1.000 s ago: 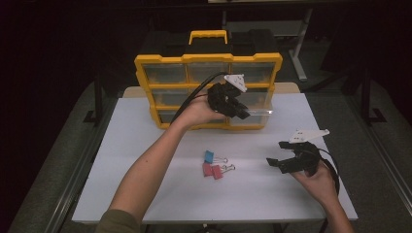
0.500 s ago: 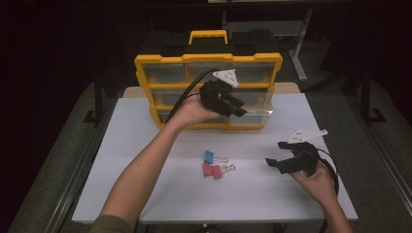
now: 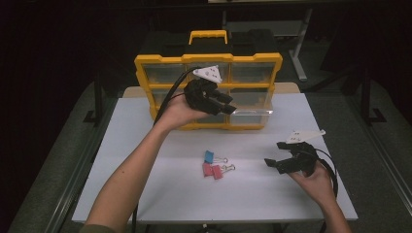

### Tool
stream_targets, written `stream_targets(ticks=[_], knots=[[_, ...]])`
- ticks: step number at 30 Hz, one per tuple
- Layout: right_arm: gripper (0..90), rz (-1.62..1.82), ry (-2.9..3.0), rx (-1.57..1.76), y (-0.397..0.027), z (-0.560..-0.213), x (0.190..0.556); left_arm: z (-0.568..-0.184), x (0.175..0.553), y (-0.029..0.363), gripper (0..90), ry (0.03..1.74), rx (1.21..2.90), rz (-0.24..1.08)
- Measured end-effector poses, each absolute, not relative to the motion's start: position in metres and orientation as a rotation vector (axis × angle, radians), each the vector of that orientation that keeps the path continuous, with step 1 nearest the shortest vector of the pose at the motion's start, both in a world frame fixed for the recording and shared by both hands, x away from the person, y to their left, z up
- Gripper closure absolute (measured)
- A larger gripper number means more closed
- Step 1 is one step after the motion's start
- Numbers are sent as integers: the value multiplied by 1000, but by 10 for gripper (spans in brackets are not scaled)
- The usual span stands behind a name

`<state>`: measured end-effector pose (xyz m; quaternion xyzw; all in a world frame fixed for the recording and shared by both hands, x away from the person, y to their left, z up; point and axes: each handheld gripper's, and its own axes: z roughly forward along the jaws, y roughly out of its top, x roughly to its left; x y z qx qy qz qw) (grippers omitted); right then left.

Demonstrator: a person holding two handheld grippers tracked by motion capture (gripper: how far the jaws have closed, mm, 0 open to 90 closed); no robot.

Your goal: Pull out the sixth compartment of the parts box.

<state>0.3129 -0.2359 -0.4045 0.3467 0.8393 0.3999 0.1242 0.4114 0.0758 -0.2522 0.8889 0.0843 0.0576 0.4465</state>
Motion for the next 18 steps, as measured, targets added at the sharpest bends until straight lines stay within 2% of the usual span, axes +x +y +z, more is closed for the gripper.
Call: stream_targets(ticks=[18], knots=[[191, 1165, 2434, 1033, -240, -406, 313, -254, 410, 96, 565, 240, 2182, 157]])
